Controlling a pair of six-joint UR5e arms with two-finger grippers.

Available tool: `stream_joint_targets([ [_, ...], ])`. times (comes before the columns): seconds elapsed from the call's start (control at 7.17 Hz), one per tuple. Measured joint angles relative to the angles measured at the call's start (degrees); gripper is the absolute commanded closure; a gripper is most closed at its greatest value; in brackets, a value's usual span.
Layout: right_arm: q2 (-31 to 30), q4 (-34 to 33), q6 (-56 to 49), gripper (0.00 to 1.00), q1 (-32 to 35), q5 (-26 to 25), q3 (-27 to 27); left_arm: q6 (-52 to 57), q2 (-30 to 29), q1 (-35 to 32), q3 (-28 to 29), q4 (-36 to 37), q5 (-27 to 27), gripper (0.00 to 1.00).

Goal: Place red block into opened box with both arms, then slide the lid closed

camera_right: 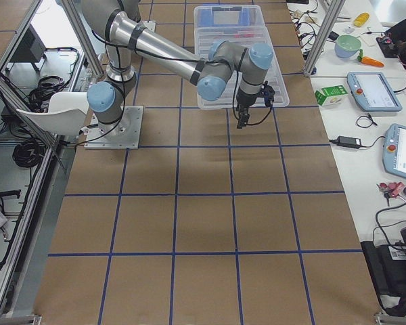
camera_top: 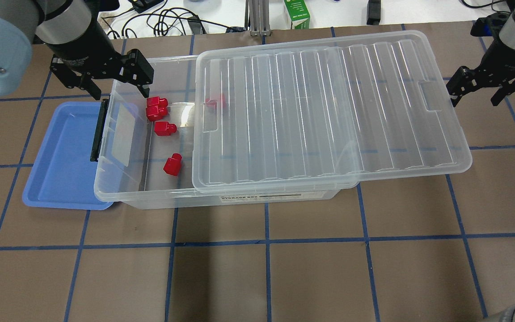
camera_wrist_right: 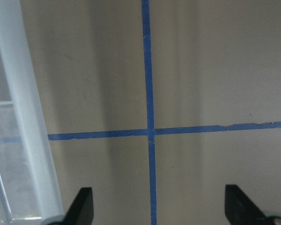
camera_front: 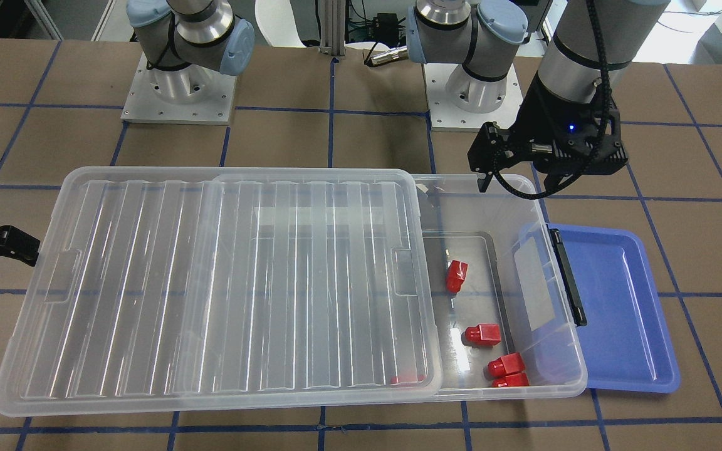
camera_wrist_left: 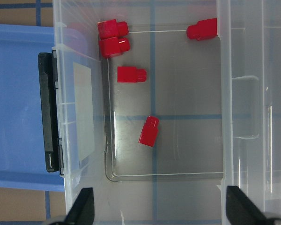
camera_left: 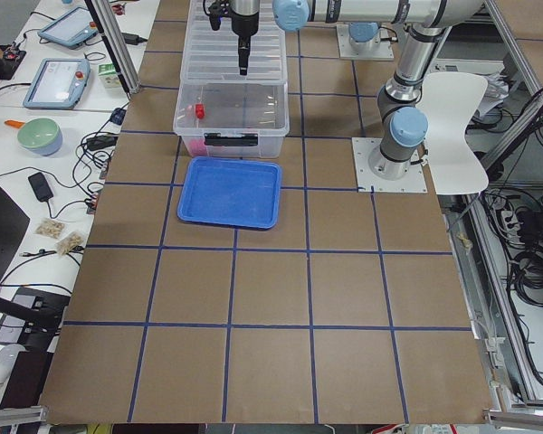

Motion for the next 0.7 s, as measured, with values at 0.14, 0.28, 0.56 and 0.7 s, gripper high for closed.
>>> stream_joint_targets([
  [0.14,-0.15,0.24,0.06,0.00,0.35,0.58,0.02,0.02,0.05,0.05,0.06,0.00,0.02,0.00],
  [0.28,-0.23,0.49,0.21,0.00,0.84,1.14,0.03,0.05,0.05,0.09,0.08,-0.10,0.06,0.00],
  [0.56,-0.29,0.69,1.14,0.00,2.92,1.50,0.04,0.10,-0.04,0.36,0.03,-0.37,0.11,0.00],
  [0.7,-0.30,0.73,2.14,0.00,4.15,1.55,0.04,0.12,0.04,0.46,-0.06,-0.44,0.14,0.00],
])
